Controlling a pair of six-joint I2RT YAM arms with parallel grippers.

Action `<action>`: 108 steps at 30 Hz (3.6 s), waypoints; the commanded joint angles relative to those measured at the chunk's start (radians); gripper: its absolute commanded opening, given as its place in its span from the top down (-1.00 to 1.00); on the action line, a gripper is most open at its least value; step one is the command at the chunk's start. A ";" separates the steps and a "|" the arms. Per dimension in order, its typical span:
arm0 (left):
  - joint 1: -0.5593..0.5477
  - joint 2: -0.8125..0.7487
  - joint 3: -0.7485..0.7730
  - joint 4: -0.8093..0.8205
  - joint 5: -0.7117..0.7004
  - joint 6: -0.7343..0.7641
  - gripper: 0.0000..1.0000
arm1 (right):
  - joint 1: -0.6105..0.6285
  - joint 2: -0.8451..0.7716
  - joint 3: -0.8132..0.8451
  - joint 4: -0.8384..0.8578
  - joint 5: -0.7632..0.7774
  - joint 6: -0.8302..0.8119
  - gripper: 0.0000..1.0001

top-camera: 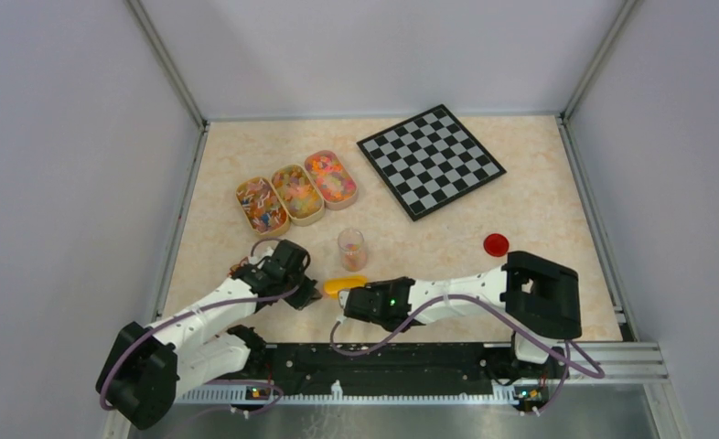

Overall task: Pack the candies
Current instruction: Scoop the fake candies from the center of the board, then place the fake candies in the packing bottle.

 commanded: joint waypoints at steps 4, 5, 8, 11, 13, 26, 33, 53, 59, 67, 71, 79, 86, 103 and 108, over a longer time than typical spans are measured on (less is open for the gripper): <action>0.002 -0.035 -0.041 0.342 0.173 0.024 1.00 | -0.036 0.003 0.019 0.038 -0.109 0.020 1.00; 0.003 -0.060 -0.051 0.350 0.159 0.029 1.00 | -0.041 0.000 0.016 0.041 -0.115 0.023 1.00; 0.004 -0.127 -0.069 0.328 0.085 0.041 1.00 | -0.053 -0.006 0.015 0.045 -0.126 0.025 1.00; 0.005 -0.174 -0.061 0.252 -0.001 0.060 1.00 | -0.075 -0.009 0.025 0.034 -0.173 0.037 1.00; 0.006 -0.194 -0.051 0.211 -0.032 0.078 1.00 | -0.094 -0.022 0.027 0.029 -0.227 0.049 1.00; 0.017 -0.239 0.415 -0.093 -0.322 0.532 -0.19 | -0.152 -0.305 0.103 -0.160 -0.473 0.125 1.00; 0.018 -0.256 0.519 -0.103 -0.281 0.663 -0.97 | -0.239 -0.341 0.285 -0.374 -0.425 0.083 1.00; 0.284 -0.085 0.480 -0.003 0.269 0.792 -0.70 | -0.354 -0.204 0.517 -0.676 -0.202 -0.071 1.00; 0.314 -0.054 0.405 0.097 0.418 0.791 -0.55 | -0.355 -0.173 0.541 -0.686 -0.165 -0.089 1.00; 0.323 0.008 0.323 0.209 0.530 0.758 -0.44 | -0.355 -0.114 0.591 -0.715 -0.070 -0.093 1.00; 0.324 0.017 0.289 0.266 0.553 0.753 -0.40 | -0.355 -0.090 0.606 -0.724 -0.023 -0.098 1.00; 0.330 0.073 0.277 0.311 0.596 0.751 -0.36 | -0.310 -0.105 0.610 -0.742 0.069 -0.115 1.00; 0.336 0.113 0.274 0.351 0.629 0.746 -0.32 | -0.260 -0.081 0.619 -0.772 0.116 -0.108 1.00; 0.347 0.125 0.260 0.364 0.620 0.768 -0.27 | -0.217 -0.007 0.648 -0.748 0.232 -0.145 1.00; 0.349 0.140 0.261 0.367 0.624 0.771 -0.26 | -0.217 -0.014 0.639 -0.729 0.261 -0.171 1.00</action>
